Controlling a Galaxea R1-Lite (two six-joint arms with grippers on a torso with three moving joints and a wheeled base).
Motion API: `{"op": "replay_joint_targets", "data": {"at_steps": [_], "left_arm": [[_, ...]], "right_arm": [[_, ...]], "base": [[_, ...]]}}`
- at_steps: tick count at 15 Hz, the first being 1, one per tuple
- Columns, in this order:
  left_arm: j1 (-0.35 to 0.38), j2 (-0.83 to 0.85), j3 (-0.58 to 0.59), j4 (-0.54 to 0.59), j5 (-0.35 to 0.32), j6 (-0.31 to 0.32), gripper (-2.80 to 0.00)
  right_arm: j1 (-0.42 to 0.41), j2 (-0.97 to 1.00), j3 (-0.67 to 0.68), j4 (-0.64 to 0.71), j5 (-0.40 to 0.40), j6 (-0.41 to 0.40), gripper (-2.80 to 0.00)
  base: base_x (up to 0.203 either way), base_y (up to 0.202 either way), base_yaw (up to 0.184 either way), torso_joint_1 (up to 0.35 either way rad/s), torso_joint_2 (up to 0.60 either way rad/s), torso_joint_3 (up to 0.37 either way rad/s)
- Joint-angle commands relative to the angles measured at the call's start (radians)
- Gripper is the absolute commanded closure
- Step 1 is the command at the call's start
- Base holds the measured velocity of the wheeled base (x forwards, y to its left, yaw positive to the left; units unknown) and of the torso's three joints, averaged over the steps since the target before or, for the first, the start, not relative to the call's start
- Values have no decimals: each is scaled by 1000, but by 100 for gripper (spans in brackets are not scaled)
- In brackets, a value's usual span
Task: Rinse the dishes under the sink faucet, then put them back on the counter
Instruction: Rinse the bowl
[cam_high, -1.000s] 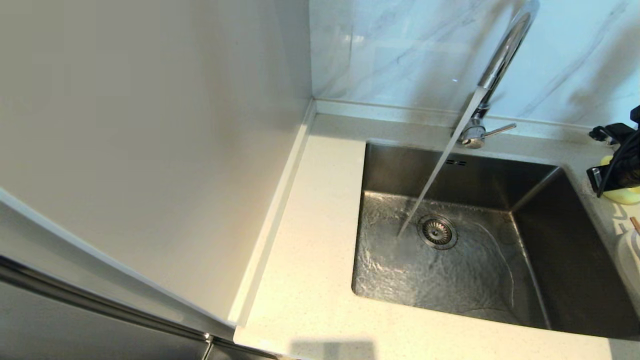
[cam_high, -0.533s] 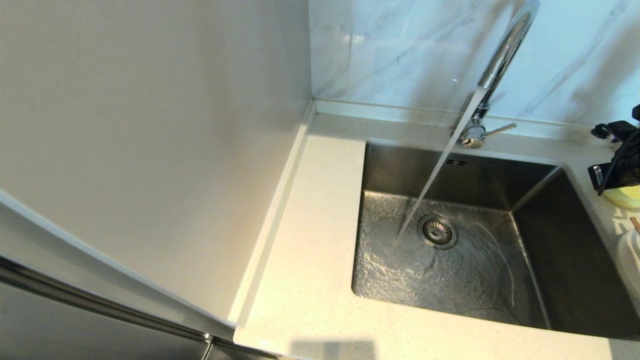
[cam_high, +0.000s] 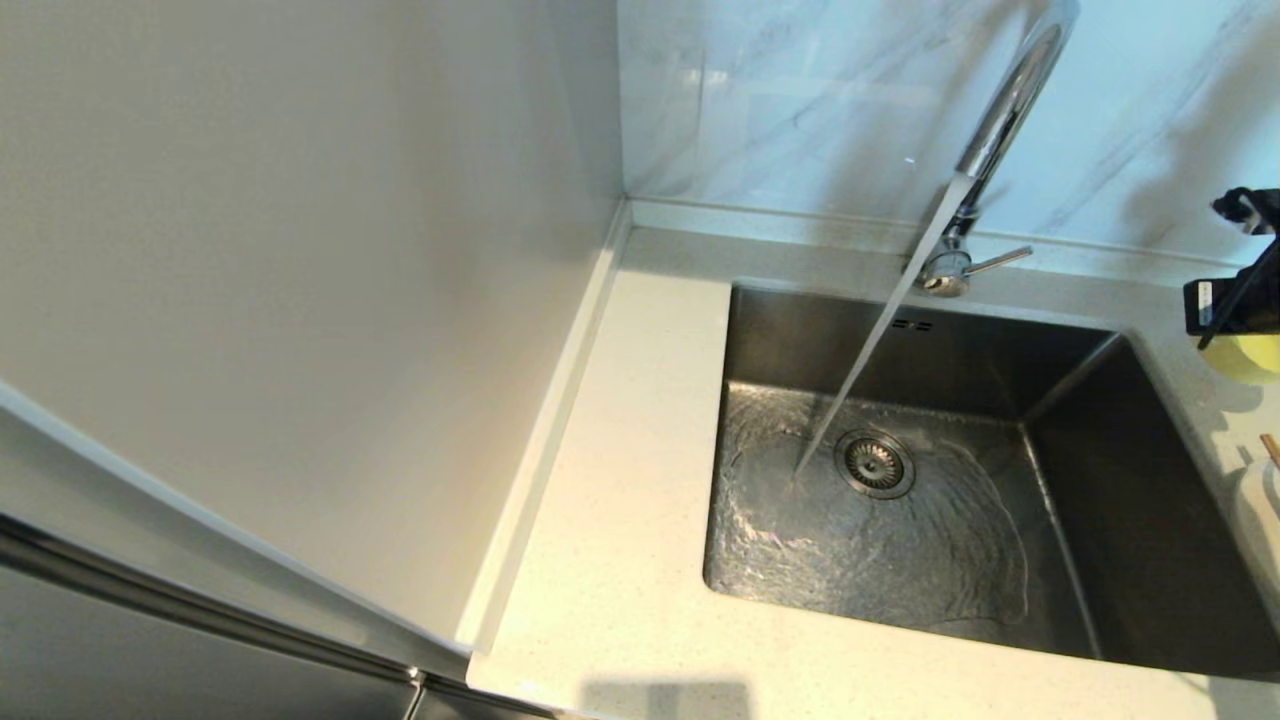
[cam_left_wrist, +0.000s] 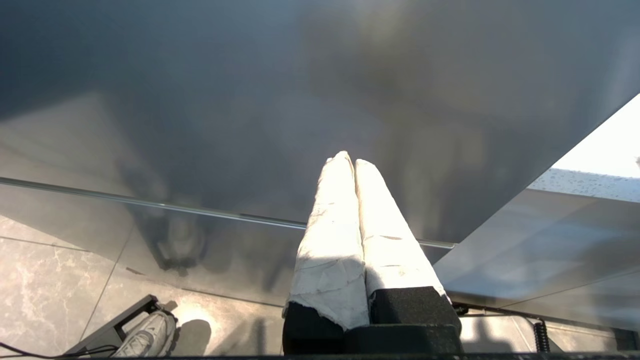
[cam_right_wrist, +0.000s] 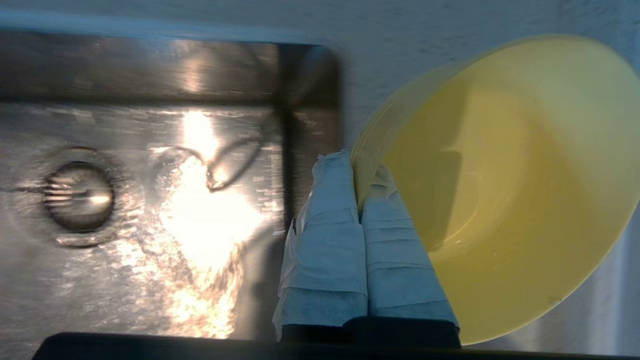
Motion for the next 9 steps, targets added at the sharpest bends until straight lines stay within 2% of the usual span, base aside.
{"op": "replay_joint_targets", "data": {"at_steps": [1, 2, 4, 7, 9], "left_arm": [[0, 0, 0, 0, 0, 0, 0], [0, 0, 0, 0, 0, 0, 0], [0, 0, 0, 0, 2, 0, 0], [0, 0, 0, 0, 0, 0, 0], [0, 0, 0, 0, 0, 0, 0]], "right_arm": [[26, -126, 32, 35, 28, 81, 0], [38, -189, 61, 80, 66, 122, 0], [50, -327, 182, 140, 199, 195, 0], [75, -496, 465, 154, 359, 236, 0], [109, -584, 581, 145, 498, 269, 0]], "base": [[0, 0, 0, 0, 0, 0], [0, 0, 0, 0, 0, 0], [0, 0, 0, 0, 0, 0], [0, 0, 0, 0, 0, 0], [0, 0, 0, 0, 0, 0]]}}
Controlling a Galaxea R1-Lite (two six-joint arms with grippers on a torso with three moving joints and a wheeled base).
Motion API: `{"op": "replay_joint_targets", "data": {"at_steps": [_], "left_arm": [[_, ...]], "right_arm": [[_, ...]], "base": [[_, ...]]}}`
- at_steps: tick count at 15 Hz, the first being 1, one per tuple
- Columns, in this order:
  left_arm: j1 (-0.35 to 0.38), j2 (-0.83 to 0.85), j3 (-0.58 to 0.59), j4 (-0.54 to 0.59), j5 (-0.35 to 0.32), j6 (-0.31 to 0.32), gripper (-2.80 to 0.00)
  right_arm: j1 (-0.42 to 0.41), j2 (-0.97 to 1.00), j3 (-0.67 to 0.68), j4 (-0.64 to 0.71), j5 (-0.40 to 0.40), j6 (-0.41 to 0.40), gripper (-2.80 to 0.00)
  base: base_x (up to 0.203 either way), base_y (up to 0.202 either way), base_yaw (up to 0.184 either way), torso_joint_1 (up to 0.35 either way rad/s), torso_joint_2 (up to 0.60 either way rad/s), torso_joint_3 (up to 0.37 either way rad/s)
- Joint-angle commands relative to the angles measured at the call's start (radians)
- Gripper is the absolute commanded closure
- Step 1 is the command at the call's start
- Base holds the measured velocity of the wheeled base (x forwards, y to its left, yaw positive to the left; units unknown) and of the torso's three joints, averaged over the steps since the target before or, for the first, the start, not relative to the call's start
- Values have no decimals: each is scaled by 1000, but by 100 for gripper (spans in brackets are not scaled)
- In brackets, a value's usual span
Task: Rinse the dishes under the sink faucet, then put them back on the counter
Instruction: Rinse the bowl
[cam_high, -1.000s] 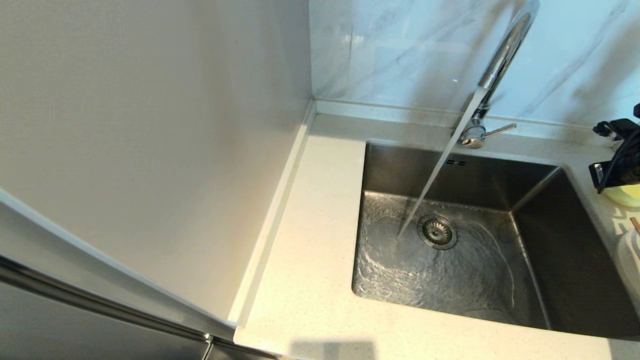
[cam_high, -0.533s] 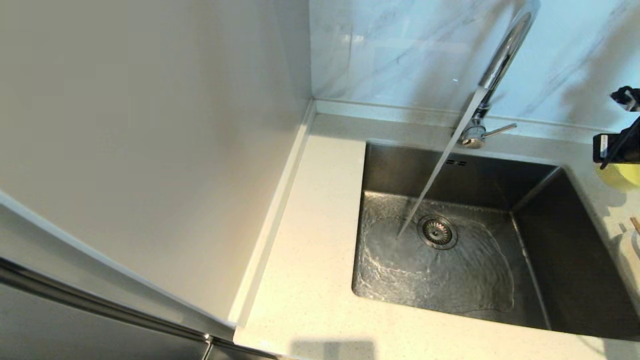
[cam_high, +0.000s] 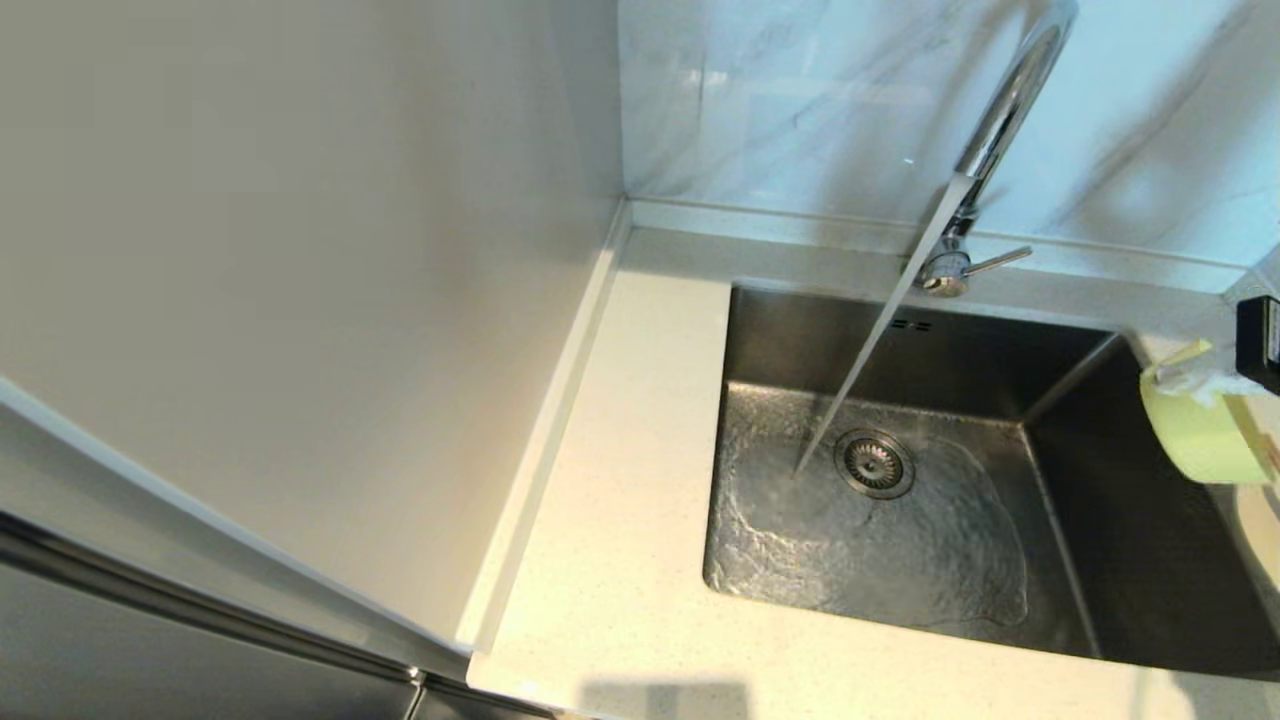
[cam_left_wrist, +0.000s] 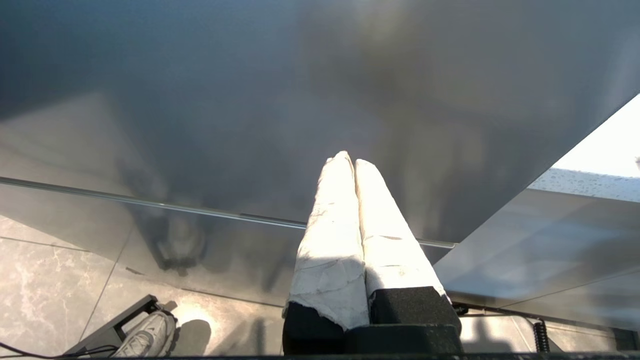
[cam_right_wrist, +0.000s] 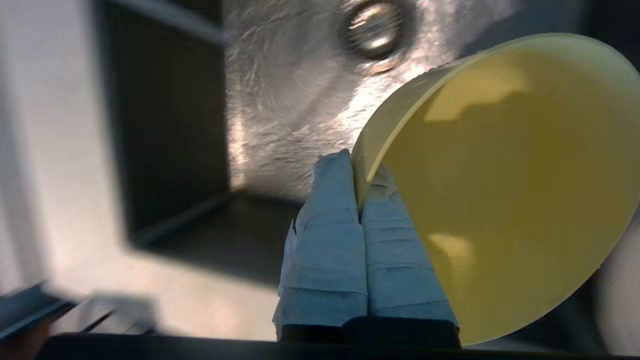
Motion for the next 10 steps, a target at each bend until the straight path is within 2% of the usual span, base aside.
{"op": "replay_joint_targets", "data": {"at_steps": [1, 4, 5, 7, 10], "left_arm": [[0, 0, 0, 0, 0, 0, 0], [0, 0, 0, 0, 0, 0, 0], [0, 1, 0, 0, 0, 0, 0], [0, 0, 0, 0, 0, 0, 0], [0, 1, 0, 0, 1, 0, 0]], "right_arm": [[36, -109, 79, -1, 106, 64, 0], [53, -124, 94, -6, 366, 139, 0], [64, -119, 99, -27, 416, 155, 0], [87, -77, 132, -179, 423, 195, 0], [135, 1, 103, -361, 421, 315, 0]], "base": [[0, 0, 0, 0, 0, 0], [0, 0, 0, 0, 0, 0], [0, 0, 0, 0, 0, 0], [0, 0, 0, 0, 0, 0], [0, 0, 0, 0, 0, 0]]}}
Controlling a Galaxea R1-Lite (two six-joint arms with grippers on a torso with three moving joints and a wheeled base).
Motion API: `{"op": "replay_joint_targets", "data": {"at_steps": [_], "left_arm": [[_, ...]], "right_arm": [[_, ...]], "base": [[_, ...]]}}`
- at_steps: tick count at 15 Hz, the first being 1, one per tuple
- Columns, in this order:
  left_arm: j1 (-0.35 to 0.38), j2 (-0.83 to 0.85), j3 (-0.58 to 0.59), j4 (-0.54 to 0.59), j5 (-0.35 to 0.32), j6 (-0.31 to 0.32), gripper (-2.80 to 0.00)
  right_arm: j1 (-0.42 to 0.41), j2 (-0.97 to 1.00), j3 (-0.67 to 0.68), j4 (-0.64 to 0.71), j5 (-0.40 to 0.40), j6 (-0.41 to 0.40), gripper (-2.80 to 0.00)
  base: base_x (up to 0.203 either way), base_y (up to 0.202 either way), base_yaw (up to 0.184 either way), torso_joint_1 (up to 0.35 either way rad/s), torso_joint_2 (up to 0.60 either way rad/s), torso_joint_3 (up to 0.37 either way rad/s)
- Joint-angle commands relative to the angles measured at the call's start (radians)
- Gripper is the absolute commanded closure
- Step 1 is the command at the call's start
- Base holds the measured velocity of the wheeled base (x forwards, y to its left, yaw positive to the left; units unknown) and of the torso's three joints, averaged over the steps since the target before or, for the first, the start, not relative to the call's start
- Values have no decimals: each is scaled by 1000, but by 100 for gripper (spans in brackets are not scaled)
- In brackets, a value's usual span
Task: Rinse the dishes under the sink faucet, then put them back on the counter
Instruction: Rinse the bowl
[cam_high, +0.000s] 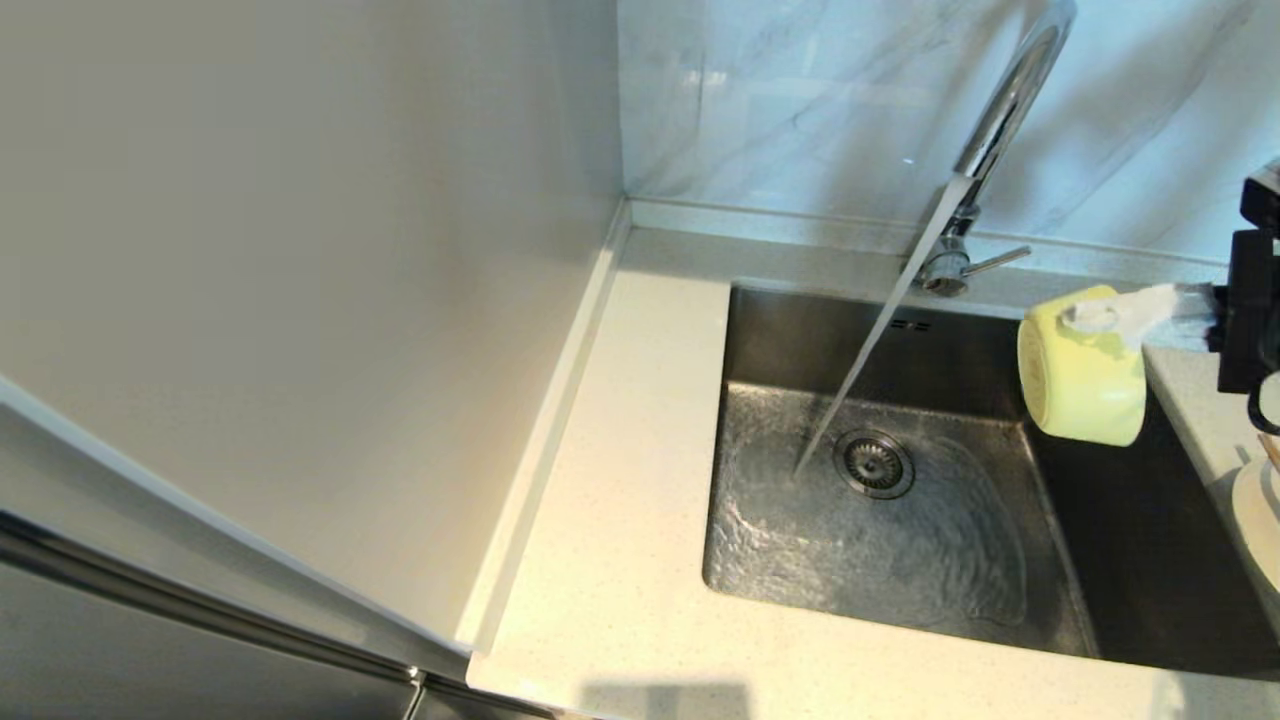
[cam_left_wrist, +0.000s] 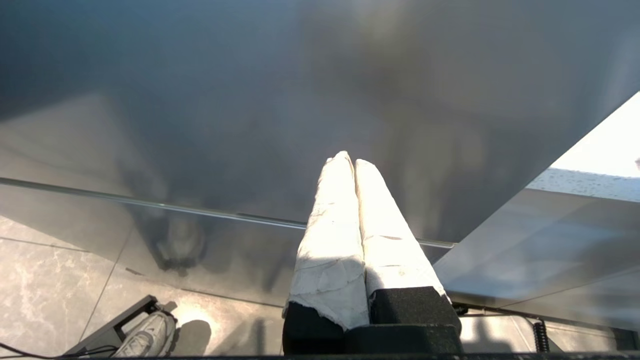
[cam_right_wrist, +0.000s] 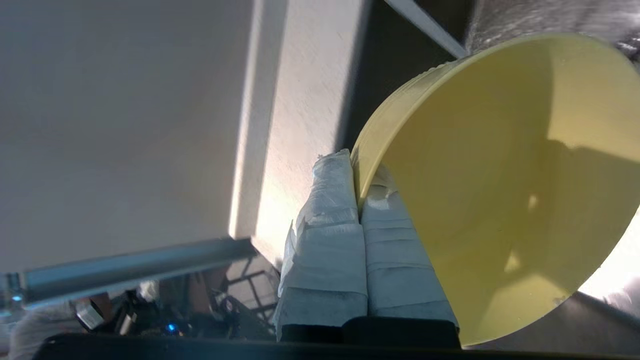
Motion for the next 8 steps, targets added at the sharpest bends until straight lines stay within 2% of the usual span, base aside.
{"op": "replay_joint_targets", "data": {"at_steps": [1, 3, 5, 8], "left_arm": [[0, 0, 0, 0, 0, -1, 0], [0, 0, 0, 0, 0, -1, 0], [0, 0, 0, 0, 0, -1, 0], [0, 0, 0, 0, 0, -1, 0]], "right_arm": [[29, 67, -26, -47, 3, 49, 0], [56, 128, -52, -143, -18, 131, 0], [74, 182, -93, -245, -40, 254, 0], [98, 223, -134, -263, -43, 276, 0]], "base": [[0, 0, 0, 0, 0, 0], [0, 0, 0, 0, 0, 0], [0, 0, 0, 0, 0, 0], [0, 0, 0, 0, 0, 0]]}}
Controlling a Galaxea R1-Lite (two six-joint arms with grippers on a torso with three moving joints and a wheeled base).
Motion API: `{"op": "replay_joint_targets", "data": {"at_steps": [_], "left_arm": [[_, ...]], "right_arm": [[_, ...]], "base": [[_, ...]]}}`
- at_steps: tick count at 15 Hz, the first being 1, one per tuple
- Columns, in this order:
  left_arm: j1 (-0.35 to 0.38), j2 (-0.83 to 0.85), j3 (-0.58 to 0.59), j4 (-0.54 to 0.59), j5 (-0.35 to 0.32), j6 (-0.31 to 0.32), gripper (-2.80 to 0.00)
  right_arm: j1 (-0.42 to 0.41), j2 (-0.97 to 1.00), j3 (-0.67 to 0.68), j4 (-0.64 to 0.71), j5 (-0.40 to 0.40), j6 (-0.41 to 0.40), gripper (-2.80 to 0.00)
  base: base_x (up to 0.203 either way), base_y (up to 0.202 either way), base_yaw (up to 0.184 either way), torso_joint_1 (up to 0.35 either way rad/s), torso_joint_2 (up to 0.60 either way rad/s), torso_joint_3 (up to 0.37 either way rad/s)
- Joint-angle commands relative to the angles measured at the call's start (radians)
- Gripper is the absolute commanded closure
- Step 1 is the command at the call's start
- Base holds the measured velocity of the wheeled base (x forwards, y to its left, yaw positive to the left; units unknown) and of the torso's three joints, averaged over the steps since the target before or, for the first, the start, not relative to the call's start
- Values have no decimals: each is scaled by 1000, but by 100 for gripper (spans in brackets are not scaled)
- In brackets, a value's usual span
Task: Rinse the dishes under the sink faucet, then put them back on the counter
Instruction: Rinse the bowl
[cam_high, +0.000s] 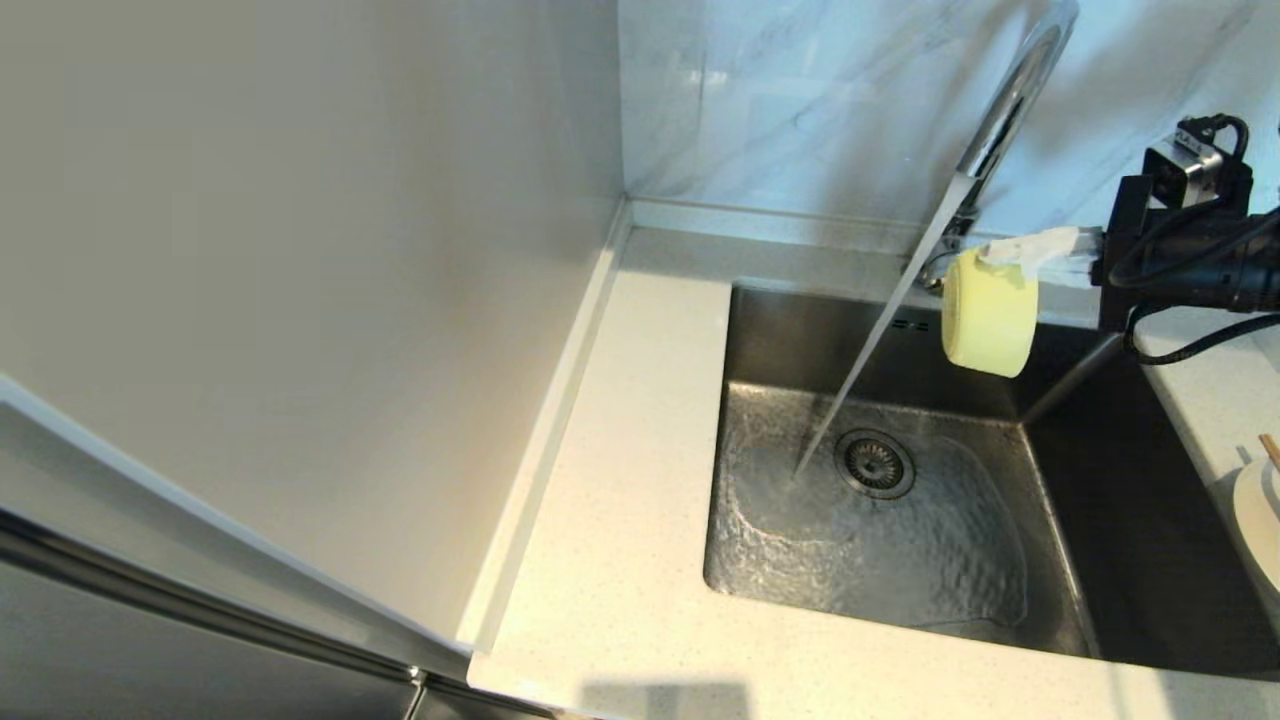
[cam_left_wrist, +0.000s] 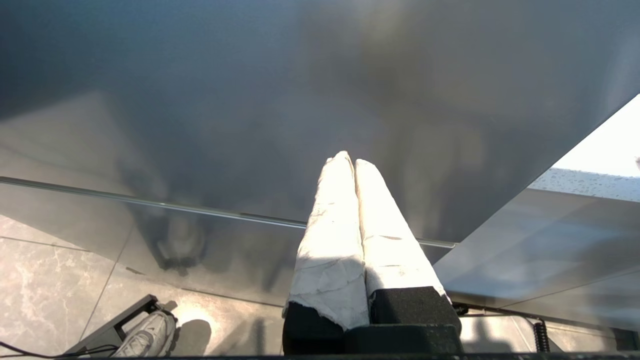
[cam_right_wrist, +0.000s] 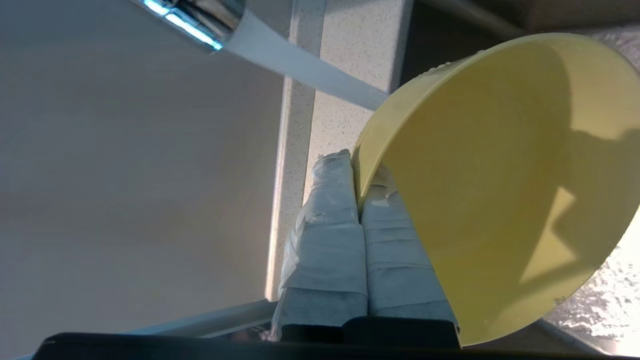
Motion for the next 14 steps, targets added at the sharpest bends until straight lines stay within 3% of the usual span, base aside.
{"op": "replay_joint_targets", "data": {"at_steps": [1, 9, 14], "left_arm": [[0, 0, 0, 0, 0, 0, 0], [0, 0, 0, 0, 0, 0, 0], [0, 0, 0, 0, 0, 0, 0]], "right_arm": [[18, 42, -24, -1, 5, 4, 0], [75, 48, -66, 2, 3, 7, 0], [77, 41, -66, 1, 5, 53, 0]], "base": [[0, 0, 0, 0, 0, 0], [0, 0, 0, 0, 0, 0], [0, 0, 0, 0, 0, 0]]}}
